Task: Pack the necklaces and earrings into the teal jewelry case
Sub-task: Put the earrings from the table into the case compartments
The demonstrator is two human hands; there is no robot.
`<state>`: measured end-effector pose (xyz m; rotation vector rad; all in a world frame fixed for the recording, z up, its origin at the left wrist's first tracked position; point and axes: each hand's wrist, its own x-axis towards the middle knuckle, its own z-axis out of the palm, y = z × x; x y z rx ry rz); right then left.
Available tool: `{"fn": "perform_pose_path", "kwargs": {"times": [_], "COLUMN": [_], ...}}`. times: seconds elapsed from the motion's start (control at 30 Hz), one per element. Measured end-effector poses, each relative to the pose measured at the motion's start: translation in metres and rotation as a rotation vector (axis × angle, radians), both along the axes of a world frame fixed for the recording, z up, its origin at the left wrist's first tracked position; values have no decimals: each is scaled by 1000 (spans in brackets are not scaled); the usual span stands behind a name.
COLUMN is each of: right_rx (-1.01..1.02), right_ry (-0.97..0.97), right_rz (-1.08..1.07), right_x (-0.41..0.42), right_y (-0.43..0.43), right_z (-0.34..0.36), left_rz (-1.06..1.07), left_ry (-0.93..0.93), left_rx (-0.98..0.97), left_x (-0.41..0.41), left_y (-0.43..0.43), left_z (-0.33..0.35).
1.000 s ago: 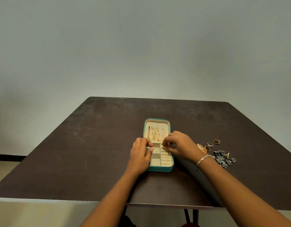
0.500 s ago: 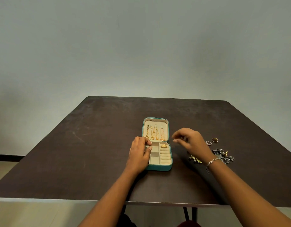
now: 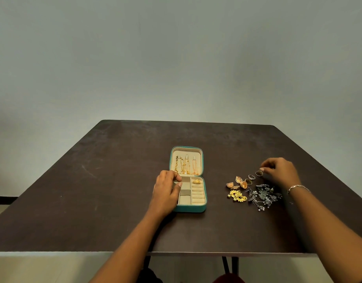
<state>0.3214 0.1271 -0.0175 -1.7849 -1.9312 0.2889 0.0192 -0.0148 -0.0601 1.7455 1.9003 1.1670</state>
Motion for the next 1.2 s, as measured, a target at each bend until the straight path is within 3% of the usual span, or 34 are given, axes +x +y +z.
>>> {"fn": "perform_pose_path", "kwargs": {"times": [0.17,0.43,0.67,0.87,1.03,1.2], "right_rx": [-100,-12,217,332,393,217], "right_ry": [-87,-60,236,48,11,204], "right_rz": [-42,-98,224,516,570,527], "right_x": [-11,-23,-95,-156,-171,-167], "right_y": [6,-4,-55,-98,-109,-108], "right_z": [-4,-2,22,5,-9,-8], "left_rz": [2,-1,-14,-29,-42,-31], "left_ry": [5,-2,-10,-22,-12,6], "left_rx": [-8,6,41,61,101,92], "left_x": [0,1,2,2,2,1], "left_y": [0,-1,-3,-5,-8,-5], "left_z": [1,0,1,1,1,0]}}
